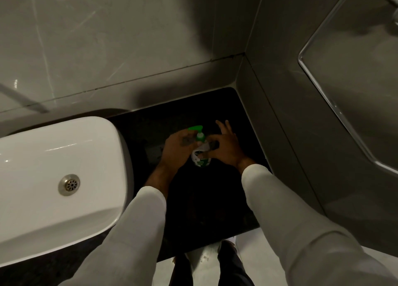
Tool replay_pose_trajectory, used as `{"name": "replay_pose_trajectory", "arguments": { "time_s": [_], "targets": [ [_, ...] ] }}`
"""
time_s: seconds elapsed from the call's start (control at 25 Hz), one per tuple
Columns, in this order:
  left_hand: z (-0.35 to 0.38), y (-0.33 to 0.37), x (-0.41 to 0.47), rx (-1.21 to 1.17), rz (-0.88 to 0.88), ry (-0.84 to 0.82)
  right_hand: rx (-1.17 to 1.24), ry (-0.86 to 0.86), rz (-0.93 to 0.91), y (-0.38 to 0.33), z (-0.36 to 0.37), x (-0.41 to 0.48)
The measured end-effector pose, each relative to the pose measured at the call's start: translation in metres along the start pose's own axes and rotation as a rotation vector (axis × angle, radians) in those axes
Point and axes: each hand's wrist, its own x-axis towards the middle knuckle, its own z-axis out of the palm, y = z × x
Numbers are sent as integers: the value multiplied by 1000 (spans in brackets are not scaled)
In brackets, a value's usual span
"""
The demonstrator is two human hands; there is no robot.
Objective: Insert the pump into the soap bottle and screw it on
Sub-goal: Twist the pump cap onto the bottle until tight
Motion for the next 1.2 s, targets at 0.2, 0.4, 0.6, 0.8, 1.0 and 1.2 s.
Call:
{"name": "replay_pose_trajectory", "arguments": {
  "time_s": [0.2, 0.4, 0.6, 0.8, 1.0, 1.2],
  "targets": [
    [6, 2, -5, -52, -12, 24, -7, 4, -17, 1, 3, 1],
    [10, -3, 0, 113, 62, 115, -21, -23, -62, 1, 3, 2],
    [6, -14, 1, 253, 109, 135, -106, -82, -79, 0, 2, 9],
    [-5, -26, -4, 360, 133, 267, 22, 5, -147, 7, 5, 10],
    [4, -22, -16, 170, 190, 220, -43, -35, -120, 2, -3, 18],
    [6, -7, 2, 361, 267, 216, -101, -2, -157, 1, -2, 18]
  ]
}}
